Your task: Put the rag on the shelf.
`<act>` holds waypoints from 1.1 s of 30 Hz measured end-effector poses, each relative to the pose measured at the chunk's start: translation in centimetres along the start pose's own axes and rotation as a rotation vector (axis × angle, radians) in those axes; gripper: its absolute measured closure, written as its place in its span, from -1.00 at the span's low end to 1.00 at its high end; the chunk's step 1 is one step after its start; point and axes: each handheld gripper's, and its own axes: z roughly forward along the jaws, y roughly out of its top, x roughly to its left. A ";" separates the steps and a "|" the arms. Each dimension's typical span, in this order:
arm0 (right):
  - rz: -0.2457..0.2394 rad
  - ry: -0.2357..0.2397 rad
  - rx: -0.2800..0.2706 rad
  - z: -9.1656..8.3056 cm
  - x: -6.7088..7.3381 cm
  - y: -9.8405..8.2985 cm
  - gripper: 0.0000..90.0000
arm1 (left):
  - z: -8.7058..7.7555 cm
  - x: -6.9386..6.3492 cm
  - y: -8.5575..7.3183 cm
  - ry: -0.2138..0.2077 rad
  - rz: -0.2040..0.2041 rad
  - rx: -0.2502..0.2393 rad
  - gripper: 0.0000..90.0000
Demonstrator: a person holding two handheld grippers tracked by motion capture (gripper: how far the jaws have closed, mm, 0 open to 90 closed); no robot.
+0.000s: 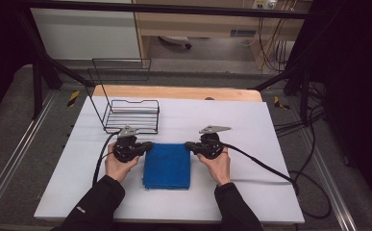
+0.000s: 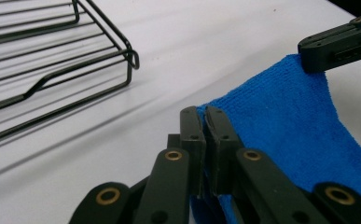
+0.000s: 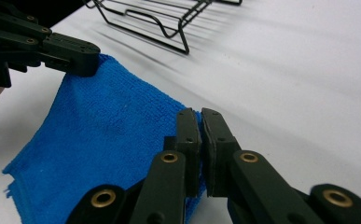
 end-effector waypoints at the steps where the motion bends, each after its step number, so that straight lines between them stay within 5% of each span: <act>1: -0.002 0.001 -0.008 -0.2 0.1 0.0 0.94 | -0.2 -0.1 0.0 0.002 0.004 -0.009 0.92; 33: -0.130 -0.010 -0.241 -4.6 3.0 1.9 0.94 | -5.0 -3.2 1.8 0.042 0.061 -0.232 0.92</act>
